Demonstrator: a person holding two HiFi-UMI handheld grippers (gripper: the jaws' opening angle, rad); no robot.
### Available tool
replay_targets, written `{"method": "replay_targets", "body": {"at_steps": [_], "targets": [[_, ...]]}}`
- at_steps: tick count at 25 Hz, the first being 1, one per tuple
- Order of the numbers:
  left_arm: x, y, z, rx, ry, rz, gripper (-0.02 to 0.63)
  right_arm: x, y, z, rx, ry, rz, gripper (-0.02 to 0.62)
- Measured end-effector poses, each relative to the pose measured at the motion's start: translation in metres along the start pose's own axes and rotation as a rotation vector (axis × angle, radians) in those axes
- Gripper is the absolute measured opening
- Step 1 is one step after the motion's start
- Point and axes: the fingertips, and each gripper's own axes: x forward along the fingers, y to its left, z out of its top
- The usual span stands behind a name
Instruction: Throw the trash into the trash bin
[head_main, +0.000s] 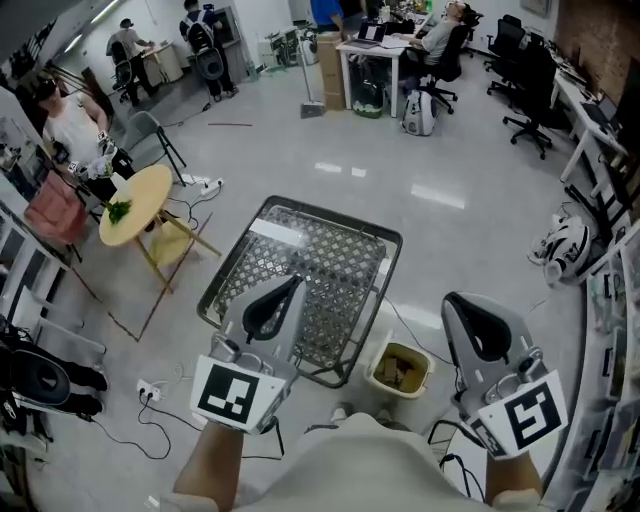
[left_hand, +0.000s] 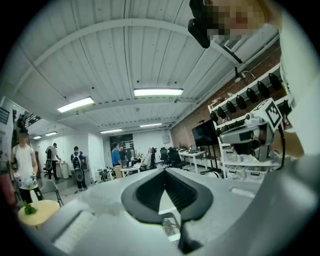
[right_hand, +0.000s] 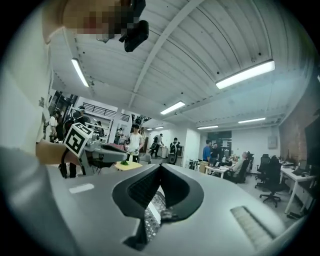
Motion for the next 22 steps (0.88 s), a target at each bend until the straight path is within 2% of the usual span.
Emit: {"method": "replay_targets", "body": {"at_steps": [5, 8, 12, 22], "targets": [[-0.009, 0.003, -0.014, 0.007, 0.03, 0.015, 0.003, 0.021, 0.018, -0.027, 0.049, 0.051, 0.052, 0.003], [-0.011, 0.006, -0.023, 0.003, 0.057, 0.027, 0.003, 0.029, 0.02, -0.032, 0.041, 0.059, 0.077, 0.003], [-0.008, 0.012, -0.026, -0.008, 0.06, 0.041, 0.003, 0.037, 0.011, -0.032, 0.01, 0.066, 0.076, 0.003], [-0.005, 0.015, -0.033, -0.015, 0.088, 0.052, 0.003, 0.044, 0.005, -0.032, 0.035, 0.08, 0.074, 0.003]]}}
